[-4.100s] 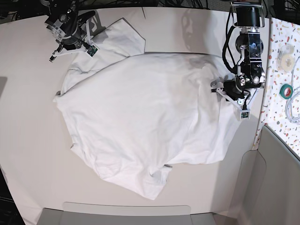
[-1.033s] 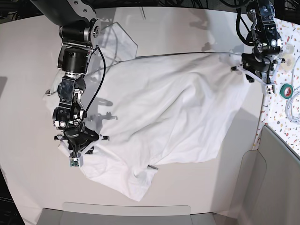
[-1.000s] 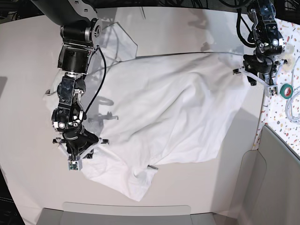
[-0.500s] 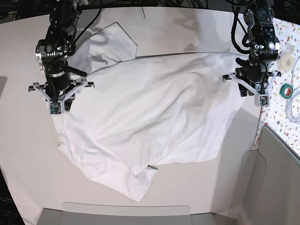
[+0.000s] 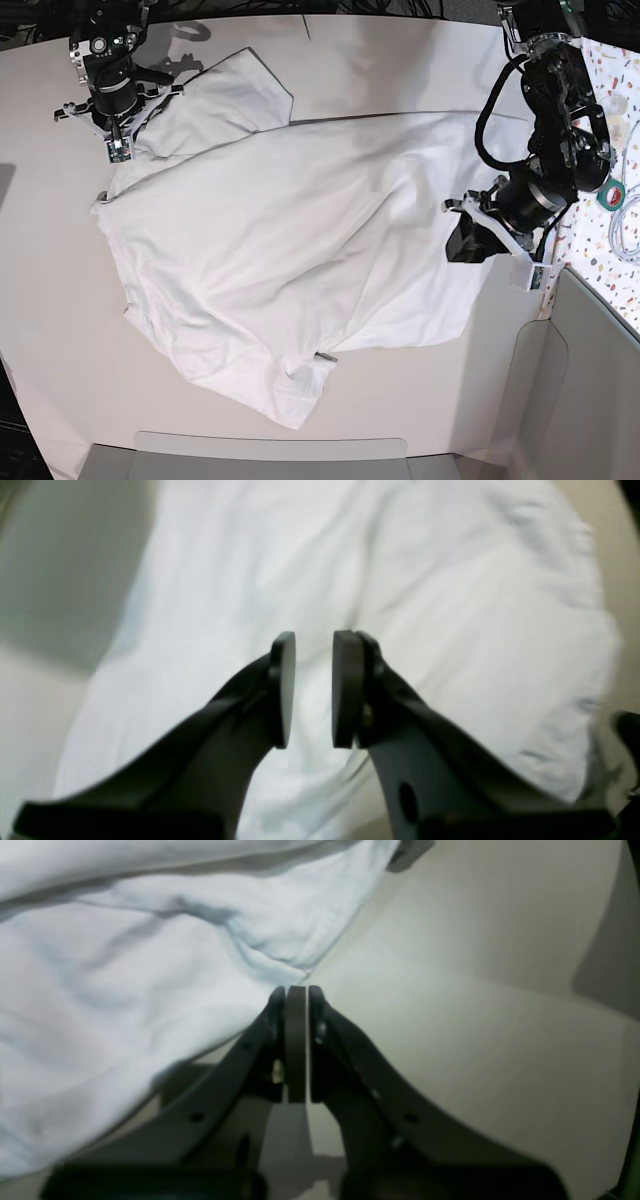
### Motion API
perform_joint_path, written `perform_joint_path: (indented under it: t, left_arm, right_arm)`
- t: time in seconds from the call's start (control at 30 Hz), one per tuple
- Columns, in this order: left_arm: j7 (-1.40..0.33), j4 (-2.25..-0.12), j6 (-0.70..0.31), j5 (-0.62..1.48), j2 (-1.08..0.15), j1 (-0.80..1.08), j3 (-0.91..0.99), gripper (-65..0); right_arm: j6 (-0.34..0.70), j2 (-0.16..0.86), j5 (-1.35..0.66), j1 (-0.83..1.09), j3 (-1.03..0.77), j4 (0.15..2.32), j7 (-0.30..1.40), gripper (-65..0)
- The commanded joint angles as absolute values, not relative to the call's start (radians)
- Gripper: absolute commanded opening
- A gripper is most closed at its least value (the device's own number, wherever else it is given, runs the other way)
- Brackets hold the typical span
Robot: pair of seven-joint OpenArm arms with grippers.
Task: Layout the t-shirt on the table in an organized manner, then fold the t-shirt properly
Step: 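Press the left gripper onto the shirt middle and smooth it flat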
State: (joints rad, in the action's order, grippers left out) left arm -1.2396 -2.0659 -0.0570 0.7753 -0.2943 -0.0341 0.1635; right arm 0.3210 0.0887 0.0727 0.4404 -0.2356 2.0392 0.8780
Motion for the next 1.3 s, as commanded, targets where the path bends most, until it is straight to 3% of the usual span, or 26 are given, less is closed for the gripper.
perform_joint_path:
  t: [0.0, 0.63, 0.87, 1.0, 1.1, 1.27]
  left_arm:
    - [-1.242, -2.077, -0.076, 0.809, -0.298, -0.058, 0.168, -53.4]
    - [-1.188, -1.445, -0.101, 0.834, -0.025, -0.469, -0.369, -53.4]
    - [-1.017, -1.202, -0.094, 0.834, -0.048, -0.470, -0.412, -53.5]
    - [-0.941, -1.078, 0.021, 0.834, -0.082, -0.478, -0.410, -53.7]
    - [-0.897, -1.056, 0.081, 0.834, -0.094, -0.473, -0.410, -53.7]
    - [-0.880, -1.055, 0.093, 0.834, -0.094, -0.469, -0.410, -53.7]
  right_arm:
    - [0.318, 0.088, 0.068, 0.430, -0.228, 2.060, 0.852, -65.0]
    - [0.318, 0.076, -0.022, 0.435, -0.191, 2.046, 0.860, -65.0]
    - [0.318, 0.081, -0.022, 0.458, -0.189, 2.046, 0.860, -65.0]
    - [0.318, 0.084, -0.019, 0.479, -0.189, 2.045, 0.860, -65.0]
    - [0.318, 0.084, -0.018, 0.484, -0.189, 2.037, 0.860, -65.0]
    - [0.318, 0.085, -0.016, 0.513, -0.171, 2.005, 0.862, -65.0]
